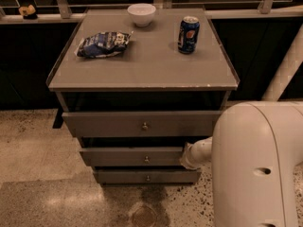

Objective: Open middle drawer

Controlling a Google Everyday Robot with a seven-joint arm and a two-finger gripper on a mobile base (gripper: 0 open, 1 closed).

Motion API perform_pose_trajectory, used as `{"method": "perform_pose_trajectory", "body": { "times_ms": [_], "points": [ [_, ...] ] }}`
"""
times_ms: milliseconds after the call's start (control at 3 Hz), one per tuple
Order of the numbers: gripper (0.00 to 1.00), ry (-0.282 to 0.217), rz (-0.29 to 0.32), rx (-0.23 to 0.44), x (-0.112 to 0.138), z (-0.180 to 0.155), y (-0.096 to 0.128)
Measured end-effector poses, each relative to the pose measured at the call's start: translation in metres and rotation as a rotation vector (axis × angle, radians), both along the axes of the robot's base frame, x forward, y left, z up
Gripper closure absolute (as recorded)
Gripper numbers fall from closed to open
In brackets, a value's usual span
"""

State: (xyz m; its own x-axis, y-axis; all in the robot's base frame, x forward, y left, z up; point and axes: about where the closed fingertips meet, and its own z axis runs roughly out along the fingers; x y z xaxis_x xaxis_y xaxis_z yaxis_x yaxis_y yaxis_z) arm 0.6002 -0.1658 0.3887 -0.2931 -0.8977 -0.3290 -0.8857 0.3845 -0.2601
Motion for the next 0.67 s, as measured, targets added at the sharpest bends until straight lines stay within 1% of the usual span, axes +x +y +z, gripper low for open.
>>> {"method": "perform_pose_trajectory", "body": {
  "times_ms": [333,667],
  "points": [
    [1.00,-0.019,-0.019,0.000,0.004,0.014,-0.002],
    [1.00,-0.083,-0.060,-0.002,0.010,0.052,-0.004]
  ]
}}
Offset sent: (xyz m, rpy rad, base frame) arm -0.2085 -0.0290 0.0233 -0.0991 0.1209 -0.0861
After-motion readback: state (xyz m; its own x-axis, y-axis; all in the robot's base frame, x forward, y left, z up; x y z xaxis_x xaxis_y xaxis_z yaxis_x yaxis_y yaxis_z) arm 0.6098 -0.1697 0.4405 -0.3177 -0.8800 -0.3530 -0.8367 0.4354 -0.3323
